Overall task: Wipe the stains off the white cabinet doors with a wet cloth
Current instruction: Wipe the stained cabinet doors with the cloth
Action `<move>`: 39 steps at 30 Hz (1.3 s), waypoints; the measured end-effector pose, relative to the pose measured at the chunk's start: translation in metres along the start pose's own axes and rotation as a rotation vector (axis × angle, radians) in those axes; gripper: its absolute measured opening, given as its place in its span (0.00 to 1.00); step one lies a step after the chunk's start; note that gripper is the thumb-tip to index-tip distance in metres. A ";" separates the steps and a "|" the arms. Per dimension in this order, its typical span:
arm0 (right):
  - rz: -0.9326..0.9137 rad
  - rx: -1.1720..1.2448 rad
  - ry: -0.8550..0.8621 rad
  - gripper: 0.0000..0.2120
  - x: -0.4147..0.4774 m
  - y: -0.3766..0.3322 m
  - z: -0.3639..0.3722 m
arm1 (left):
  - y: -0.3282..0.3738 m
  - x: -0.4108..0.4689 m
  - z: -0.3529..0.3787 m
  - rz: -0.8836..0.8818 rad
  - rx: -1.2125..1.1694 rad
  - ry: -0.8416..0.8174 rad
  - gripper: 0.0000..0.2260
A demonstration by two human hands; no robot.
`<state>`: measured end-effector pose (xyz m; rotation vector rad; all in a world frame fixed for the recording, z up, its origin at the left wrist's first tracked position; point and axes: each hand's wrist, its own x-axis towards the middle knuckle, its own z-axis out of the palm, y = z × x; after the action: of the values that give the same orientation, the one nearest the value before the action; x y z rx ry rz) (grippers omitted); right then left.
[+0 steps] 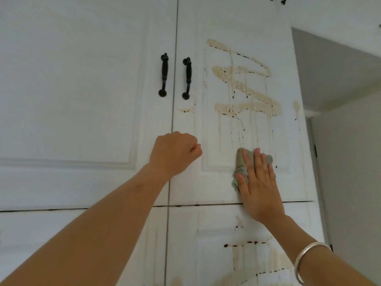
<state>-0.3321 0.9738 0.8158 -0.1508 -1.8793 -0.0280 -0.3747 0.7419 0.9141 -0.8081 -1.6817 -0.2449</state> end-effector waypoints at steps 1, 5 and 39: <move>0.018 0.014 0.019 0.29 0.002 0.003 0.001 | 0.002 0.000 0.003 -0.007 0.021 0.009 0.18; 0.023 0.018 0.111 0.29 0.004 0.000 0.006 | 0.009 0.000 0.011 -0.022 0.094 0.045 0.18; 0.188 0.115 0.114 0.34 0.011 0.036 -0.003 | 0.010 -0.001 0.013 -0.063 0.073 0.054 0.18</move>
<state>-0.3284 1.0107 0.8251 -0.2413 -1.7412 0.1955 -0.3786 0.7568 0.9068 -0.6897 -1.6575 -0.2450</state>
